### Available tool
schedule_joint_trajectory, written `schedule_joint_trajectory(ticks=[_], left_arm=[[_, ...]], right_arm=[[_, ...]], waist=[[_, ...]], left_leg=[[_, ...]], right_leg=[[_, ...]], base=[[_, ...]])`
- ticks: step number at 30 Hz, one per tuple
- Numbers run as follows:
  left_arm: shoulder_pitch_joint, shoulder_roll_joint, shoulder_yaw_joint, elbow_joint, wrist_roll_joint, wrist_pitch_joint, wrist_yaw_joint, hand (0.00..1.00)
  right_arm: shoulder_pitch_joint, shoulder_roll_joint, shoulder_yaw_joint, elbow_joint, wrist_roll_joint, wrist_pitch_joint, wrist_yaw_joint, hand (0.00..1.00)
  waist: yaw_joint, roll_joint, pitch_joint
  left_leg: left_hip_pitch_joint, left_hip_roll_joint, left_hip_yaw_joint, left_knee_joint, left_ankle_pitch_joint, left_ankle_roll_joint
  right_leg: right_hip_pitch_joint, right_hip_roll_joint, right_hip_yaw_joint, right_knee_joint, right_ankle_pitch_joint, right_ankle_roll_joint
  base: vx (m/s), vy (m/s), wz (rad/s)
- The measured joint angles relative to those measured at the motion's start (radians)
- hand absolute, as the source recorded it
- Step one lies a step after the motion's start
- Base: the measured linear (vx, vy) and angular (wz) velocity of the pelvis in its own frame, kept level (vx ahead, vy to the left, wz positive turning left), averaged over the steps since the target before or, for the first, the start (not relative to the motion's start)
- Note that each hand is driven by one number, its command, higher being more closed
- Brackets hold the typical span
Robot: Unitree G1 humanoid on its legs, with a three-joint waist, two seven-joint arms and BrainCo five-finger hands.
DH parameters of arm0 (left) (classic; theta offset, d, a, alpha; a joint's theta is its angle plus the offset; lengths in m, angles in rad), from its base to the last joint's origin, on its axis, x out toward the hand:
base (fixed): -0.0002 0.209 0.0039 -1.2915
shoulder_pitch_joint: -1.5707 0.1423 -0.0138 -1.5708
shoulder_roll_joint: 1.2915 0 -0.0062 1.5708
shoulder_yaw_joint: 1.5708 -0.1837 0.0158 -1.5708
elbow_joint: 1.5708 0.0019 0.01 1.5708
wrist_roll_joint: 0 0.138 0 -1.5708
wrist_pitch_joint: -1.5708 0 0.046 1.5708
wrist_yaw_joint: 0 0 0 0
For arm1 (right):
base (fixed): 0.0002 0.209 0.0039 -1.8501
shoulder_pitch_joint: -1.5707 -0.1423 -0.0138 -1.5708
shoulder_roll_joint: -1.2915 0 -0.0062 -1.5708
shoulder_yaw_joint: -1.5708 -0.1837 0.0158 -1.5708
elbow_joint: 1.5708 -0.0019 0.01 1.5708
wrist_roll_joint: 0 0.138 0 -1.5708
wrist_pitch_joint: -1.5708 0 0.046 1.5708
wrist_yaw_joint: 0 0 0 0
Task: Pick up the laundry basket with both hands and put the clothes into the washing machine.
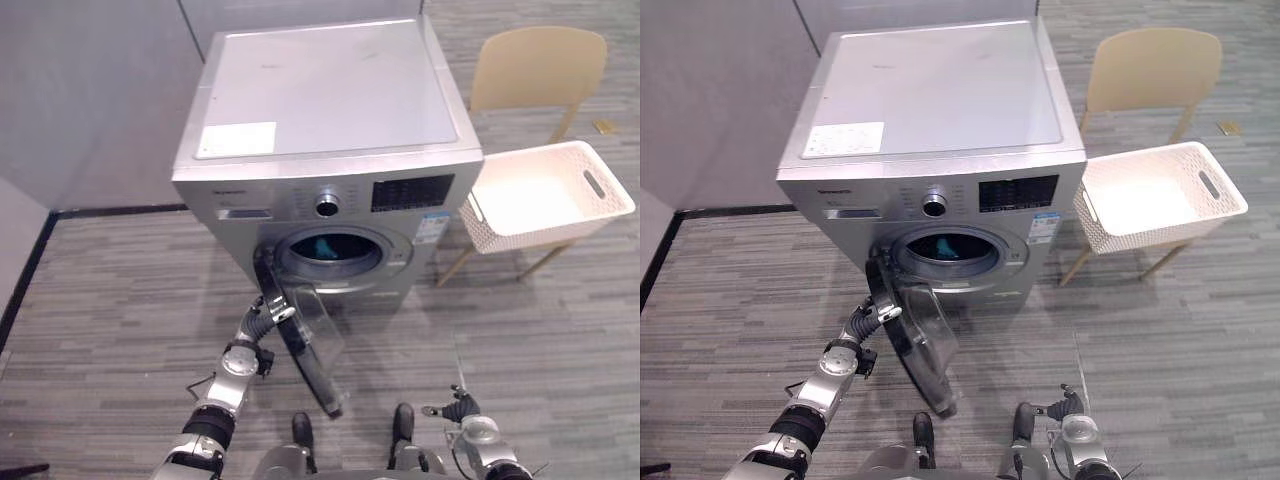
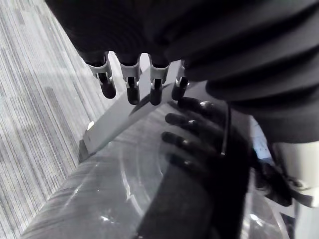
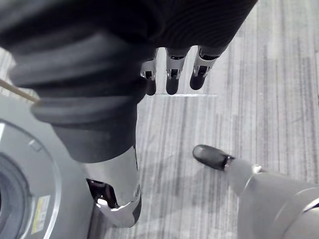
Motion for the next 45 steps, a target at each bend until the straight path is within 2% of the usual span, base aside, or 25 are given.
schedule_joint_trajectory(ticks=[3,4,6,11,14,20,22,25,27,29,30,33,35,38,39,40,41,43,44,45], left_arm=[[-0.127,0.014,-0.005,0.082,-0.070,0.009,0.015,0.00],[-0.200,0.028,-0.006,0.117,-0.127,0.016,0.029,0.00],[-0.288,0.045,-0.025,0.134,-0.173,0.018,0.033,0.00],[-0.578,0.047,-0.037,0.159,-0.310,0.008,0.006,0.00],[-0.618,0.038,-0.044,0.171,-0.363,0.007,-0.010,0.00],[-0.640,0.009,-0.021,0.167,-0.358,-0.011,0.004,0.00],[-0.607,0.000,-0.008,0.121,-0.344,-0.019,0.019,0.00],[-0.460,-0.040,0.004,-0.034,-0.276,-0.070,0.037,0.00],[-0.345,-0.079,0.002,-0.101,-0.239,-0.085,0.037,0.00],[-0.139,-0.094,0.001,-0.182,-0.208,-0.092,0.035,0.00],[-0.084,-0.094,0.004,-0.195,-0.202,-0.093,0.034,0.00],[0.165,-0.093,0.052,-0.199,-0.202,-0.093,0.026,0.00],[0.296,-0.094,0.131,-0.160,-0.204,-0.089,0.004,0.00],[0.394,-0.092,0.220,-0.073,-0.204,-0.082,-0.013,0.00],[0.408,-0.090,0.251,-0.036,-0.202,-0.077,-0.014,0.00],[0.408,-0.090,0.256,-0.027,-0.202,-0.076,-0.015,0.00],[0.408,-0.094,0.273,0.004,-0.200,-0.074,-0.022,0.00],[0.406,-0.096,0.340,0.073,-0.186,-0.072,-0.029,0.00],[0.406,-0.094,0.370,0.093,-0.181,-0.069,-0.027,0.00],[0.409,-0.082,0.396,0.114,-0.176,-0.065,-0.021,0.00]], right_arm=[[-0.011,-0.005,-0.005,-0.009,0.008,0.000,-0.018,0.00],[-0.013,-0.001,-0.005,-0.037,0.023,0.001,-0.028,0.00],[-0.006,0.008,-0.003,-0.101,0.035,0.003,-0.037,0.00],[0.004,0.044,0.042,-0.220,0.051,0.003,-0.043,0.00],[0.001,0.062,0.058,-0.272,0.071,-0.004,-0.061,0.00],[0.001,0.062,0.093,-0.289,0.088,-0.012,-0.079,0.00],[0.004,0.062,0.093,-0.288,0.089,-0.012,-0.081,0.00],[0.021,0.062,0.093,-0.283,0.088,-0.011,-0.081,0.00],[0.047,0.063,0.091,-0.279,0.087,-0.010,-0.081,0.00],[0.065,0.067,0.084,-0.263,0.082,-0.008,-0.080,0.00],[0.066,0.066,0.080,-0.258,0.076,-0.008,-0.080,0.00],[0.062,0.061,0.039,-0.205,0.065,-0.007,-0.079,0.00],[0.056,0.057,0.019,-0.149,0.060,-0.007,-0.076,0.00],[0.060,0.055,0.001,-0.108,0.048,-0.006,-0.074,0.00],[0.062,0.049,-0.001,-0.097,0.044,-0.007,-0.074,0.00],[0.062,0.047,-0.002,-0.092,0.042,-0.008,-0.074,0.00],[0.060,0.041,-0.005,-0.078,0.041,-0.007,-0.073,0.00],[0.047,0.010,-0.012,-0.046,0.040,-0.006,-0.073,0.00],[0.037,0.000,-0.022,-0.036,0.040,-0.006,-0.073,0.00],[0.011,-0.010,-0.031,-0.028,0.040,-0.006,-0.073,0.00]], waist=[[-0.017,0.002,0.014],[-0.032,-0.001,0.036],[-0.048,-0.009,0.066],[-0.066,-0.028,0.098],[-0.083,-0.028,0.108],[-0.078,-0.029,0.121],[-0.077,-0.029,0.121],[-0.066,-0.026,0.123],[-0.045,-0.023,0.123],[-0.022,-0.020,0.120],[-0.016,-0.017,0.117],[0.025,-0.003,0.085],[0.062,0.004,0.074],[0.073,0.007,0.030],[0.073,0.006,0.015],[0.072,0.006,0.015],[0.068,0.004,0.010],[0.060,-0.002,-0.006],[0.064,-0.009,-0.005],[0.070,-0.018,-0.006]], left_leg=[[-0.048,0.000,0.022,0.001,0.019,0.012],[-0.063,0.002,0.035,0.001,0.024,0.015],[-0.073,0.009,0.064,0.003,0.023,0.012],[-0.109,0.018,0.142,0.017,0.024,0.015],[-0.117,0.027,0.176,0.021,0.022,0.015],[-0.125,0.046,0.188,0.032,0.018,0.010],[-0.125,0.049,0.186,0.032,0.018,0.011],[-0.106,0.057,0.162,0.033,0.019,0.011],[-0.069,0.062,0.136,0.031,0.018,0.010],[-0.012,0.070,0.099,0.029,0.012,0.002],[-0.007,0.070,0.090,0.028,0.011,0.001],[0.017,0.069,0.055,0.014,0.012,0.002],[0.033,0.060,0.006,0.007,0.014,0.001],[0.049,0.033,-0.071,-0.018,0.030,0.010],[0.044,0.031,-0.049,-0.020,0.038,0.014],[0.042,0.031,-0.034,-0.018,0.040,0.017],[0.031,0.043,0.034,-0.010,0.039,0.032],[0.014,0.077,0.263,0.054,0.045,0.068],[-0.004,0.074,0.310,0.076,0.044,0.078],[-0.036,0.061,0.373,0.114,0.034,0.102]], right_leg=[[-0.056,0.000,0.022,0.000,0.030,-0.002],[-0.077,0.001,0.036,0.000,0.040,-0.006],[-0.101,0.000,0.056,0.006,0.044,-0.007],[-0.194,0.001,0.127,0.048,0.047,-0.011],[-0.225,0.011,0.158,0.060,0.048,-0.012],[-0.236,0.030,0.167,0.062,0.052,-0.016],[-0.233,0.032,0.163,0.063,0.052,-0.017],[-0.199,0.035,0.134,0.063,0.045,-0.021],[-0.144,0.037,0.103,0.063,0.025,-0.027],[-0.059,0.040,0.052,0.064,-0.006,-0.037],[-0.043,0.040,0.040,0.064,-0.011,-0.038],[0.005,0.033,-0.014,0.061,-0.032,-0.031],[0.059,0.021,-0.069,0.055,-0.045,-0.018],[0.138,-0.006,-0.178,0.051,-0.076,0.001],[0.169,-0.024,-0.243,0.054,-0.090,0.013],[0.178,-0.029,-0.259,0.055,-0.093,0.016],[0.202,-0.047,-0.313,0.063,-0.105,0.027],[0.242,-0.106,-0.455,0.112,-0.141,0.065],[0.248,-0.131,-0.492,0.131,-0.146,0.071],[0.259,-0.161,-0.544,0.140,-0.146,0.071]], base=[[-0.03,-0.005,-0.27],[-0.06,-0.012,-0.18],[-0.08,-0.025,-0.29],[-0.03,-0.007,-0.37],[0.01,-0.020,-0.30],[0.01,-0.022,-0.09],[0.01,-0.010,0.02],[0.04,-0.019,0.19],[0.06,-0.006,0.35],[0.06,0.003,0.51],[0.04,0.006,0.44],[0.06,0.012,0.53],[0.06,0.028,0.66],[0.06,0.063,1.14],[0.08,0.080,1.24],[0.06,0.074,1.36],[0.04,0.103,1.56],[0.10,0.209,1.96],[0.11,0.287,1.54],[0.07,0.248,1.07]])
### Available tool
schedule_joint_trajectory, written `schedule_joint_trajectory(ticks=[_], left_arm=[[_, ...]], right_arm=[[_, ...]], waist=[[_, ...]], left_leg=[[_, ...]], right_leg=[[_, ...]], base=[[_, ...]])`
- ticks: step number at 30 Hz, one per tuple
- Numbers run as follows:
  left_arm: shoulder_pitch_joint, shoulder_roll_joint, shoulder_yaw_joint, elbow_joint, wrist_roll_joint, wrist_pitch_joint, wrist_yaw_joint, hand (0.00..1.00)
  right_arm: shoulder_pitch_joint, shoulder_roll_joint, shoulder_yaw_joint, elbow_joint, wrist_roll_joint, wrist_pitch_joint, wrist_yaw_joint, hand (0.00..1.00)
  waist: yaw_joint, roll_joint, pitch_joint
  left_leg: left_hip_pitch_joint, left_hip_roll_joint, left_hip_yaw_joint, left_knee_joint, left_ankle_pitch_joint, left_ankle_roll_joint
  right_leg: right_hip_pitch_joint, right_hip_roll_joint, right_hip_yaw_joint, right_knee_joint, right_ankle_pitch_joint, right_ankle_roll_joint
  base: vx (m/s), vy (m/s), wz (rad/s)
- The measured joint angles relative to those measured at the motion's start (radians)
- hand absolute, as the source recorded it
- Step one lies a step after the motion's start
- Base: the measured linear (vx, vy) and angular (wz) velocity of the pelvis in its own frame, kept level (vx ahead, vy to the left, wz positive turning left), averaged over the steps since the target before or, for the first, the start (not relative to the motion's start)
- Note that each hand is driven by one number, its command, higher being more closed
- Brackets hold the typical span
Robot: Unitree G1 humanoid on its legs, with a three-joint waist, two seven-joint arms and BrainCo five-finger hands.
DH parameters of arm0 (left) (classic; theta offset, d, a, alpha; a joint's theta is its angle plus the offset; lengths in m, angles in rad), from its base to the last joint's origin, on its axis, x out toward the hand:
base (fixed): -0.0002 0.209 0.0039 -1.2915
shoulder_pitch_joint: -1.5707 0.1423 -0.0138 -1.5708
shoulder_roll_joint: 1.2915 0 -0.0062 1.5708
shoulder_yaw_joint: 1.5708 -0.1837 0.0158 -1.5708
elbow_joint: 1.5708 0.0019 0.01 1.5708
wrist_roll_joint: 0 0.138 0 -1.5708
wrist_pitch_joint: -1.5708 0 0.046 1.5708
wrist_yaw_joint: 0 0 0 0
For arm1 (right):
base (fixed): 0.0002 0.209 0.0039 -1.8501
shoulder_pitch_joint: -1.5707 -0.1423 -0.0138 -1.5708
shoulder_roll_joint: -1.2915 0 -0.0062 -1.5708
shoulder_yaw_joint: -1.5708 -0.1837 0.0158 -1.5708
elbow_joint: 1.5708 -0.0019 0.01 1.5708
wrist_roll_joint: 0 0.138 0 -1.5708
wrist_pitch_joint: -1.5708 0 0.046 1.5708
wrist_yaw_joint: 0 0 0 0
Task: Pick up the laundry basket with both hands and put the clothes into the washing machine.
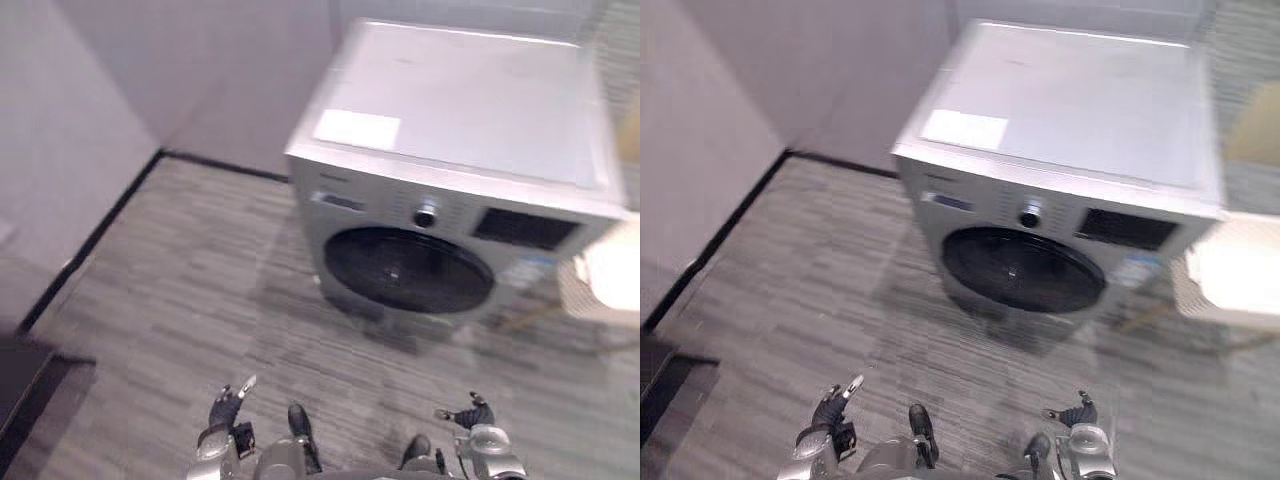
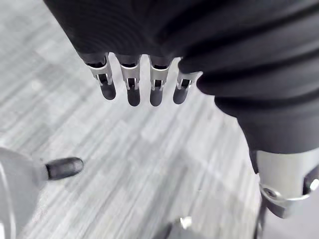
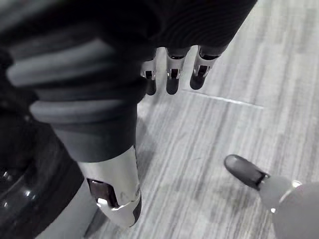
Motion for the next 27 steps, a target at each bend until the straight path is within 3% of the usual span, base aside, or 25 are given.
schedule_joint_trajectory(ticks=[2,3,6,7,8,9,10,11,14,18,19,20,21,23,24,26,27], left_arm=[[0.002,0.019,0.021,0.027,0.007,0.008,0.014,0.00],[0.006,0.034,0.050,0.050,0.014,0.013,0.017,0.00],[0.023,0.036,0.059,0.072,0.027,0.015,0.019,0.00],[0.044,0.010,0.071,0.089,0.028,0.021,0.018,0.00],[0.057,0.003,0.072,0.094,0.028,0.026,0.018,0.00],[0.072,0.001,0.069,0.095,0.027,0.033,0.018,0.00],[0.061,0.009,0.068,0.092,0.027,0.034,0.022,0.00],[0.053,0.023,0.070,0.083,0.026,0.033,0.030,0.00],[0.049,0.017,0.075,0.078,0.024,0.034,0.034,0.00],[0.029,-0.027,0.076,0.063,0.022,0.032,0.033,0.00],[0.024,-0.031,0.076,0.049,0.023,0.031,0.032,0.00],[0.019,-0.034,0.076,0.044,0.024,0.030,0.031,0.00],[0.019,-0.057,0.084,0.027,0.025,0.030,0.031,0.00],[0.018,-0.069,0.090,0.014,0.025,0.030,0.031,0.00],[0.027,-0.098,0.108,0.011,0.026,0.030,0.031,0.00],[0.023,-0.126,0.130,-0.014,0.026,0.031,0.031,0.00],[0.032,-0.135,0.127,-0.044,0.026,0.031,0.029,0.00]], right_arm=[[-0.025,-0.006,-0.004,0.003,-0.002,0.000,0.000,0.00],[-0.049,0.006,-0.001,0.011,-0.004,-0.001,0.002,0.00],[-0.080,0.012,0.006,0.036,-0.019,-0.002,0.018,0.00],[-0.087,0.005,0.006,0.057,-0.026,-0.001,0.020,0.00],[-0.087,0.005,0.009,0.056,-0.032,0.000,0.021,0.00],[-0.072,0.006,0.030,0.056,-0.033,0.003,0.021,0.00],[-0.056,0.017,0.050,0.057,-0.033,0.003,0.022,0.00],[-0.055,0.031,0.065,0.057,-0.032,0.003,0.023,0.00],[-0.048,0.043,0.085,0.055,-0.024,0.003,0.022,0.00],[-0.016,0.047,0.084,0.009,-0.009,0.003,0.021,0.00],[0.009,0.052,0.083,-0.010,-0.010,0.004,0.021,0.00],[0.031,0.056,0.083,-0.020,-0.010,0.005,0.022,0.00],[0.053,0.064,0.081,-0.026,-0.010,0.008,0.022,0.00],[0.074,0.077,0.083,-0.065,-0.011,0.018,0.023,0.00],[0.073,0.087,0.090,-0.112,-0.011,0.018,0.025,0.00],[0.066,0.089,0.117,-0.159,-0.011,0.016,0.034,0.00],[0.064,0.096,0.130,-0.191,-0.011,0.009,0.039,0.00]], waist=[[0.009,-0.010,0.000],[0.023,-0.025,-0.002],[0.041,-0.036,0.000],[0.047,-0.025,-0.005],[0.044,-0.020,-0.009],[0.039,-0.013,-0.013],[0.037,-0.021,-0.005],[0.033,-0.036,0.008],[0.005,-0.063,0.031],[-0.012,-0.043,0.048],[-0.014,-0.040,0.048],[-0.015,-0.044,0.046],[-0.012,-0.066,0.033],[-0.010,-0.052,0.038],[-0.011,-0.019,0.037],[-0.008,0.004,0.040],[0.012,0.002,0.044]], left_leg=[[-0.021,-0.017,0.011,0.028,-0.023,0.033],[-0.022,-0.049,-0.026,0.028,-0.034,0.043],[-0.024,-0.084,-0.074,0.064,-0.095,0.053],[-0.025,-0.087,-0.096,0.093,-0.138,0.057],[-0.019,-0.099,-0.117,0.091,-0.140,0.061],[-0.004,-0.117,-0.164,0.090,-0.150,0.076],[-0.002,-0.126,-0.218,0.091,-0.153,0.080],[0.005,-0.140,-0.267,0.080,-0.156,0.087],[0.070,-0.198,-0.367,0.042,-0.157,0.091],[0.123,-0.232,-0.490,0.039,-0.174,0.099],[0.132,-0.246,-0.539,0.035,-0.177,0.086],[0.145,-0.264,-0.580,0.032,-0.180,0.085],[0.158,-0.275,-0.602,0.052,-0.210,0.072],[0.144,-0.267,-0.629,0.147,-0.283,0.016],[0.087,-0.216,-0.565,0.315,-0.301,-0.051],[-0.003,-0.147,-0.469,0.542,-0.270,-0.098],[-0.057,-0.063,-0.388,0.719,-0.240,-0.101]], right_leg=[[0.019,-0.020,-0.053,0.005,0.000,0.000],[0.048,-0.037,-0.089,0.005,0.001,-0.001],[0.097,-0.072,-0.137,0.044,-0.003,0.004],[0.079,-0.130,-0.134,0.188,-0.004,0.005],[0.059,-0.171,-0.117,0.288,0.000,-0.008],[-0.015,-0.230,-0.014,0.489,0.009,-0.133],[-0.108,-0.196,0.147,0.649,-0.074,-0.176],[-0.176,-0.124,0.273,0.731,-0.151,-0.157],[-0.304,0.039,0.435,0.748,-0.282,-0.138],[-0.420,0.165,0.528,0.523,-0.268,-0.089],[-0.426,0.192,0.581,0.419,-0.229,-0.074],[-0.427,0.196,0.619,0.367,-0.195,-0.083],[-0.421,0.189,0.643,0.351,-0.158,-0.116],[-0.384,0.175,0.607,0.350,-0.080,-0.134],[-0.354,0.183,0.559,0.354,-0.112,-0.145],[-0.303,0.201,0.524,0.335,-0.124,-0.156],[-0.240,0.217,0.520,0.311,-0.134,-0.171]], base=[[0.04,0.204,0.89],[0.06,0.180,0.83],[0.05,0.161,0.77],[0.03,0.166,0.48],[0.08,0.222,0.76],[0.15,0.227,1.01],[0.20,0.218,1.24],[0.16,0.126,1.12],[0.19,0.061,1.17],[0.23,0.011,1.12],[0.28,-0.074,1.32],[0.38,-0.139,1.66],[0.45,-0.200,1.45],[0.38,-0.163,1.04],[0.41,-0.167,0.73],[0.43,-0.176,0.39],[0.30,-0.082,-0.05]])
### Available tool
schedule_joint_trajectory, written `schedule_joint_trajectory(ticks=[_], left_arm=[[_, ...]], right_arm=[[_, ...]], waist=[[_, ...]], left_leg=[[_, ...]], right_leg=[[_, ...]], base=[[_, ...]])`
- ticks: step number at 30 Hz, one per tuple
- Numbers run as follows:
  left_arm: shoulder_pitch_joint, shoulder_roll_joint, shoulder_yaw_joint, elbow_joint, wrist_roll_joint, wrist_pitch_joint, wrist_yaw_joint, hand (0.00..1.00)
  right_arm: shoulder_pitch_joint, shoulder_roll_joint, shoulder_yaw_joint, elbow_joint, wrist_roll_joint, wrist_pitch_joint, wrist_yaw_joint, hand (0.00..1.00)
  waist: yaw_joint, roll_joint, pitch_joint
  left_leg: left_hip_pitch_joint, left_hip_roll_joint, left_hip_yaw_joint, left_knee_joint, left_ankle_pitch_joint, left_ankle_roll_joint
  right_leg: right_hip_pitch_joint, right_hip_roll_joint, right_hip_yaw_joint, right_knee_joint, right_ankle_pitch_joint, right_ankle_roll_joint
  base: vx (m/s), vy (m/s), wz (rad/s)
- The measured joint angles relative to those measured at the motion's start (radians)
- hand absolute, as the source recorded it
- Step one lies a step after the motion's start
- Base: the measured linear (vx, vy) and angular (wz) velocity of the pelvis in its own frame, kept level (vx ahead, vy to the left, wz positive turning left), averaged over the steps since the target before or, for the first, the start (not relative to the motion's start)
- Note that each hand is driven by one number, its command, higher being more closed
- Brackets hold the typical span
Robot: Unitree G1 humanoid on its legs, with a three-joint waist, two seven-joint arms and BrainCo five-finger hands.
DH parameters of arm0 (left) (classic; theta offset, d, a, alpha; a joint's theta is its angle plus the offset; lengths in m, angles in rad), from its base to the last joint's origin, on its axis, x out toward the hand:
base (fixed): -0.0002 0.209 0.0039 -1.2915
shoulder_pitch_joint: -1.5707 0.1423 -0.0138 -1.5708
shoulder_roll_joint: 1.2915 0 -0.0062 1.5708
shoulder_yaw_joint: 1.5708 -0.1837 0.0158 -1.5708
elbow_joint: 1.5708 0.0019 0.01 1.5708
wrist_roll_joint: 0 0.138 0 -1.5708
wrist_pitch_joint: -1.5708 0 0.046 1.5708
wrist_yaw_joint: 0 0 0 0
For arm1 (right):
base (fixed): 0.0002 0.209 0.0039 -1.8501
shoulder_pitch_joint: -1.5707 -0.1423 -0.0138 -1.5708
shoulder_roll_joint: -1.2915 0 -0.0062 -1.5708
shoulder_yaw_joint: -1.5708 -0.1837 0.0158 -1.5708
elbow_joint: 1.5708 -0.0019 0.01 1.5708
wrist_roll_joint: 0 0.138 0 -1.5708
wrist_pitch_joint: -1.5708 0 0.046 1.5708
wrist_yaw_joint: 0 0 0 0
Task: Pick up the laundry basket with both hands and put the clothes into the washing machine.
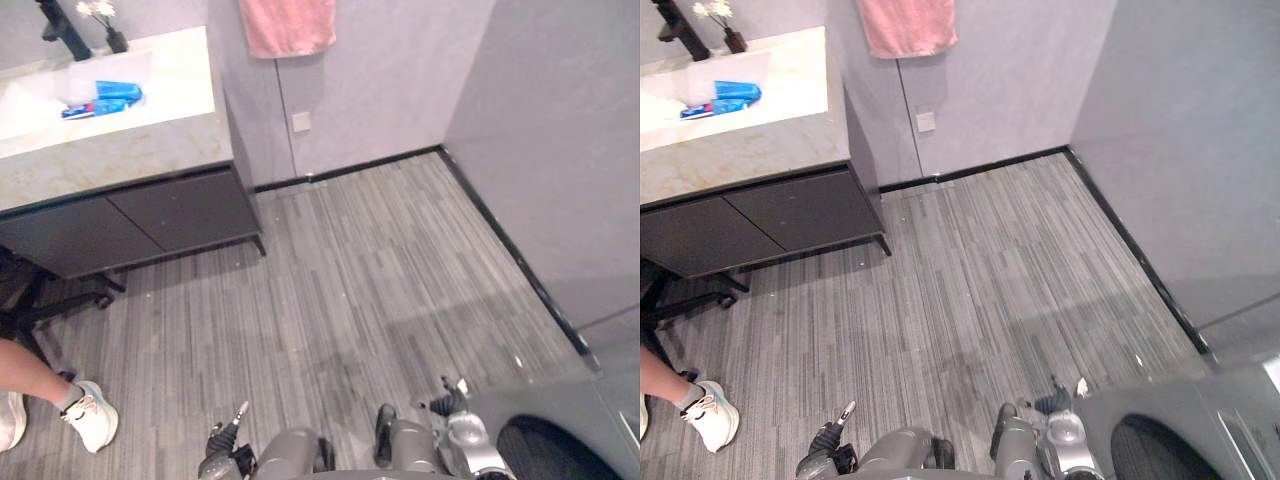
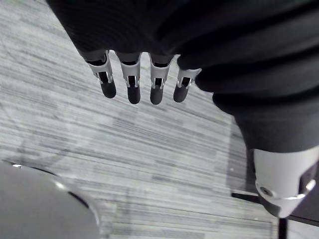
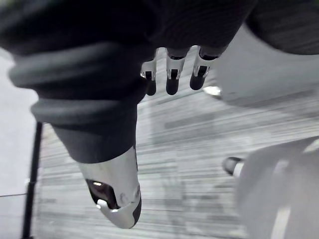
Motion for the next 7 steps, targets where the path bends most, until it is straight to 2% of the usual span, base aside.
schedule_joint_trajectory(ticks=[1,2,3,4,5,6,7], left_arm=[[-0.001,0.000,-0.001,-0.003,0.001,0.000,-0.003,0.00],[-0.009,0.000,-0.004,-0.015,0.004,0.000,-0.011,0.00],[-0.015,0.000,-0.012,-0.028,0.014,0.000,-0.018,0.00],[-0.020,-0.001,-0.013,-0.030,0.021,0.000,-0.018,0.00],[-0.031,-0.001,-0.016,-0.030,0.031,0.000,-0.018,0.00],[-0.037,-0.005,-0.021,-0.028,0.035,0.000,-0.018,0.00],[-0.041,-0.015,-0.041,-0.021,0.036,0.000,-0.020,0.00]], right_arm=[[-0.001,0.007,0.007,-0.006,0.000,-0.004,0.000,0.00],[-0.009,0.006,0.014,-0.011,0.000,-0.007,0.000,0.00],[-0.012,0.004,0.012,-0.021,-0.001,-0.007,0.000,0.00],[-0.014,0.002,0.011,-0.022,-0.001,-0.007,-0.001,0.00],[-0.014,0.002,0.003,-0.030,-0.002,-0.006,-0.002,0.00],[-0.012,0.002,-0.011,-0.030,-0.002,-0.006,-0.001,0.00],[0.004,-0.007,-0.029,-0.026,-0.003,-0.003,-0.002,0.00]], waist=[[0.007,-0.001,0.000],[0.005,-0.013,0.001],[0.003,-0.021,0.003],[0.003,-0.020,0.003],[0.002,-0.014,0.001],[0.001,-0.001,-0.004],[0.002,0.033,-0.019]], left_leg=[[-0.010,0.027,0.025,0.029,-0.015,0.018],[-0.018,0.076,0.052,0.031,-0.033,0.042],[-0.018,0.112,0.066,-0.040,-0.034,0.043],[-0.018,0.125,0.068,-0.097,-0.034,0.043],[-0.011,0.143,0.071,-0.239,-0.013,0.029],[-0.003,0.152,0.067,-0.323,0.029,0.016],[0.007,0.174,0.050,-0.452,0.147,0.011]], right_leg=[[0.023,0.001,-0.001,-0.010,-0.001,-0.002],[0.064,-0.008,-0.013,-0.033,-0.001,-0.002],[0.086,-0.018,-0.024,-0.049,-0.002,-0.001],[0.090,-0.021,-0.026,-0.053,-0.003,0.000],[0.098,-0.033,-0.044,-0.059,-0.016,0.023],[0.099,-0.033,-0.051,-0.056,-0.025,0.039],[0.099,-0.014,-0.063,-0.053,-0.038,0.059]], base=[[0.38,-0.082,-0.02],[0.33,-0.049,0.06],[0.30,-0.027,0.09],[0.20,0.063,0.06],[0.13,0.102,0.11],[0.16,0.177,0.24],[0.10,0.126,0.20]])
